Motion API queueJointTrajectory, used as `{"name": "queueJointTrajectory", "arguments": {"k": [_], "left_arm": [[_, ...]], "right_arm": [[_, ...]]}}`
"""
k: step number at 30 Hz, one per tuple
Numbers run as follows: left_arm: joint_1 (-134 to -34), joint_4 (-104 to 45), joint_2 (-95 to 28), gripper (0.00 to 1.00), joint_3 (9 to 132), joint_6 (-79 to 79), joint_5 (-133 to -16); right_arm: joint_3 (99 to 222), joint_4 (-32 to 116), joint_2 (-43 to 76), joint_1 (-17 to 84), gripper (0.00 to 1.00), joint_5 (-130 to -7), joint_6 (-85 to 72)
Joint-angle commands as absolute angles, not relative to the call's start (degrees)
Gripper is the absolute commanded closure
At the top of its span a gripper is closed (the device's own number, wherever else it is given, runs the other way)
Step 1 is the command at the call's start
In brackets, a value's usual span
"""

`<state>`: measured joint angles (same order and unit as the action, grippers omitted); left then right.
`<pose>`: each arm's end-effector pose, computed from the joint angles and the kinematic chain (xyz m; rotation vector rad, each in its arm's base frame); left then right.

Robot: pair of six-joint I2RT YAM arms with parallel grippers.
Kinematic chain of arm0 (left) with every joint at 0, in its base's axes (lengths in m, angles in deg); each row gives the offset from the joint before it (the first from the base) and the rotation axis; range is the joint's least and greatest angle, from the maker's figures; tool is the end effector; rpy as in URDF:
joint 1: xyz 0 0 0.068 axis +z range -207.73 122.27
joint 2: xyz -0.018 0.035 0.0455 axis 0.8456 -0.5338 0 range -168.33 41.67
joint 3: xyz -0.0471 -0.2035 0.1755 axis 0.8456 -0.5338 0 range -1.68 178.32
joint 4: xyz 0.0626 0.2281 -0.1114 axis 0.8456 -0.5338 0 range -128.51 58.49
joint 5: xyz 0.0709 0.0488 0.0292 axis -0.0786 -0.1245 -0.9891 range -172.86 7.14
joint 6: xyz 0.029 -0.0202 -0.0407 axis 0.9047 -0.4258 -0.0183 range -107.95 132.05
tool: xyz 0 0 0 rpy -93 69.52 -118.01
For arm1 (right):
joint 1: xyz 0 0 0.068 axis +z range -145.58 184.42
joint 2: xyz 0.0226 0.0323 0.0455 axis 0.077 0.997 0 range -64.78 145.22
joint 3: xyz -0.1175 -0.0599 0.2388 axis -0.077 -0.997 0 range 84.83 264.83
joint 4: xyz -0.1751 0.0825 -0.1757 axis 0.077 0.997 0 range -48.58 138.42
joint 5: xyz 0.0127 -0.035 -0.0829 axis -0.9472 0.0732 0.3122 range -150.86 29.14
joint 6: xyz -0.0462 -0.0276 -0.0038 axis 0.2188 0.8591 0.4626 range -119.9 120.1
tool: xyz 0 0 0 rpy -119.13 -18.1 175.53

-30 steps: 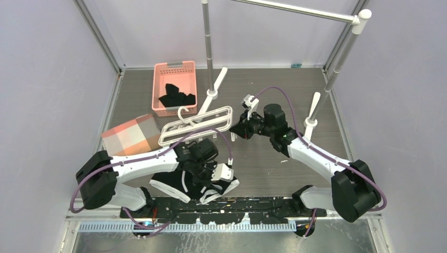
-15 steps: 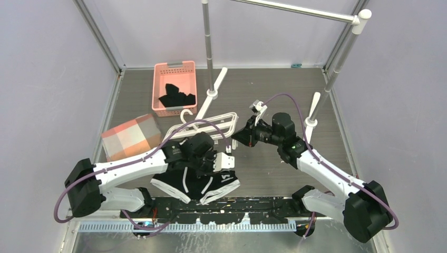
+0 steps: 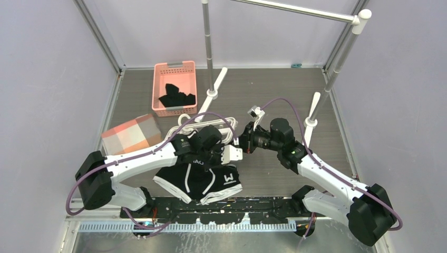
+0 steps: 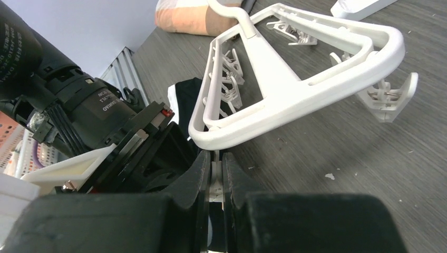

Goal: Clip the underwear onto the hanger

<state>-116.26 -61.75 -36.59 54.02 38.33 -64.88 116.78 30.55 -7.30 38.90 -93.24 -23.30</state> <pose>0.1372 -0.2452 0.2477 1.8079 1.7798 -0.6219 0.1751 0.1435 0.2583 -0.6128 1.8665 1.2035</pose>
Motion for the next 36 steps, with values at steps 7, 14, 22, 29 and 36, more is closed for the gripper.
{"name": "queueJointTrajectory", "arguments": {"k": [7, 14, 22, 29, 36], "left_arm": [[-116.02, -57.37, -36.52, 1.0, 57.63, 37.12, -65.1], [-115.84, -56.83, -36.12, 1.0, 57.9, 36.85, -64.87], [-115.58, -56.18, -35.27, 1.0, 57.75, 36.16, -64.75], [-115.05, -55.88, -35.4, 1.0, 58.08, 35.35, -64.43], [-114.61, -55.71, -35.86, 1.0, 58.46, 34.27, -64.42]], "right_arm": [[115.63, 27.97, -9.15, 41.15, 0.99, -92.65, -25.96], [115.24, 27.91, -8.88, 41.67, 0.99, -92.2, -25.75], [114.64, 27.95, -9.2, 41.93, 0.99, -91.8, -24.97], [114.48, 27.75, -9.26, 42.14, 0.99, -91.89, -24.71], [114.47, 27.27, -8.85, 42.54, 0.99, -92.08, -24.68]]}}
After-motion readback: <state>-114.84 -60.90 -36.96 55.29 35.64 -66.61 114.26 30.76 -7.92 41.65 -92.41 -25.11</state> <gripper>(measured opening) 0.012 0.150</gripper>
